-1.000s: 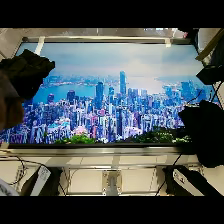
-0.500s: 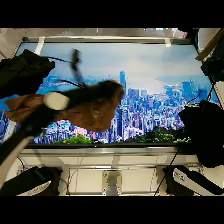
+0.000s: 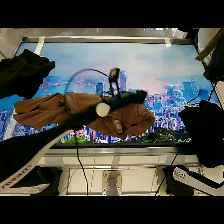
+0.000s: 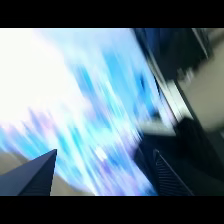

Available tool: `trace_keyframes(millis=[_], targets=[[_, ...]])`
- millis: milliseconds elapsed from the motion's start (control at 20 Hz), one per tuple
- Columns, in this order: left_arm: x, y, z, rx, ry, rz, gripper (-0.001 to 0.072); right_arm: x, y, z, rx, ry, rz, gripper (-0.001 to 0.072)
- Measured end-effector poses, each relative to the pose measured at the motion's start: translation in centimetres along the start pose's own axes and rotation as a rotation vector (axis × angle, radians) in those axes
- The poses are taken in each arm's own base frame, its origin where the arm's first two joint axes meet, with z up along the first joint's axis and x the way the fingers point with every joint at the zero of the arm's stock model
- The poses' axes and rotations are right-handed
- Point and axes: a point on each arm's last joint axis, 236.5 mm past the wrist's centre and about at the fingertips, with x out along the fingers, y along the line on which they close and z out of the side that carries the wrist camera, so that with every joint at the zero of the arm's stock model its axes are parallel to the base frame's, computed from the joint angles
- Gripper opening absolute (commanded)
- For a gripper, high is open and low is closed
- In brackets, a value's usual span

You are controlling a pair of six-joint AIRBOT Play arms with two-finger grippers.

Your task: Fold the clothes and pants, and hang the long-sleeved shirts on hangers.

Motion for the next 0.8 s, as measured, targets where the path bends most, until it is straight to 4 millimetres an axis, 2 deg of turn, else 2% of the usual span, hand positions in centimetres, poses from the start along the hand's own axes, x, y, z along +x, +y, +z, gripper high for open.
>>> trace_keyframes(millis=[50, 150, 200, 250, 350, 500, 550, 700, 800], targets=[[-1.7, 1.5, 3.0, 0.044, -0.026, 0.024, 0.0661, 0.3, 1.2, -0.1, 0.005, 0.001, 0.053, 0.0453], [-6.1, 5.2, 7.7, 0.114, -0.032, 0.099, 0.0367, 1.1, 4.8, -1.0, 0.017, 0.021, 0.203, 0.0453], [-9.0, 7.7, 9.6, 0.141, -0.016, 0.16, 0.0323, 1.7, 7.0, -1.9, 0.015, 0.046, 0.279, 0.0453], [-12.0, 10.3, 10.6, 0.158, 0.016, 0.228, 0.0323, 2.3, 9.5, -2.9, 0.011, 0.073, 0.36, 0.0453], [-19.0, 16.3, 11.8, 0.152, 0.088, 0.406, 0.0323, 3.5, 15.2, -6.0, -0.02, 0.162, 0.507, 0.0453], [-29.9, 24.9, 11.2, 0.026, 0.149, 0.695, 0.033, 5.0, 24.5, -11.4, -0.126, 0.279, 0.672, 0.0453], [-33.2, 27.4, 10.4, -0.039, 0.158, 0.777, 0.0371, 5.2, 27.3, -12.9, -0.167, 0.301, 0.708, 0.0454], [-40.0, 33.1, 6.6, -0.233, 0.175, 0.941, 0.0371, 5.4, 35.0, -17.8, -0.302, 0.367, 0.795, 0.0453], [-42.4, 36.0, 4.0, -0.352, 0.18, 0.995, 0.0371, 5.8, 38.3, -21.3, -0.377, 0.431, 0.821, 0.0454]])
